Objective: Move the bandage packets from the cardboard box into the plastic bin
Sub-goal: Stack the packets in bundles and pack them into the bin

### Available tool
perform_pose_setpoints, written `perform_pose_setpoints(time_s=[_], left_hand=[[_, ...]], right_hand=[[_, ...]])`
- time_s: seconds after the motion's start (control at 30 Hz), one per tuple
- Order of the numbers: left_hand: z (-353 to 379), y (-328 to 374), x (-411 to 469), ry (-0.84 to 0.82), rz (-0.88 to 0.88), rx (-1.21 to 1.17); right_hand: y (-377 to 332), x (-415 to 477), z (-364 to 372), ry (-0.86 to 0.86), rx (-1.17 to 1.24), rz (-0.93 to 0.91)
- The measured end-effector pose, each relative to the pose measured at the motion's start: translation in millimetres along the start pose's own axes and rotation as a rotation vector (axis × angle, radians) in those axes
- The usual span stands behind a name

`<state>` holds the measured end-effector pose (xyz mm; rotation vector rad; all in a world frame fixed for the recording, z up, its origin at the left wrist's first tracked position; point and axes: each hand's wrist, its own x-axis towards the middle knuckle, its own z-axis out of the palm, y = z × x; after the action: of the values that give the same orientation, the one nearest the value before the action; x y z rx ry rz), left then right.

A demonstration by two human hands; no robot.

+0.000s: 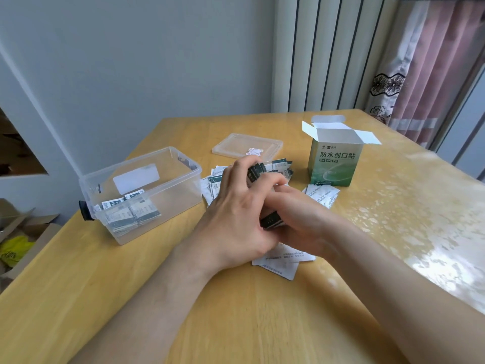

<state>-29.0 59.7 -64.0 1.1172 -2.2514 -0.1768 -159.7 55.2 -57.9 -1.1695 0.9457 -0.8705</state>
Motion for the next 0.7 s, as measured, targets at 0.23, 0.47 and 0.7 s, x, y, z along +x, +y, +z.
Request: perform_pose_setpoints(time_s=[0.23, 0.47, 0.7], left_hand=[[0, 2, 1, 0.059, 0.008, -0.013], [-5, -3, 4, 0.005, -0.046, -0.143], [-16, -10, 9, 0.037, -0.19, -0.758]], right_hand=[[-4, -4, -1, -0.008, 0.002, -0.065], [-11, -6, -16, -0.01, -0.146, -0.067], [-17, -9, -26, -0.357, 0.054, 0.148]])
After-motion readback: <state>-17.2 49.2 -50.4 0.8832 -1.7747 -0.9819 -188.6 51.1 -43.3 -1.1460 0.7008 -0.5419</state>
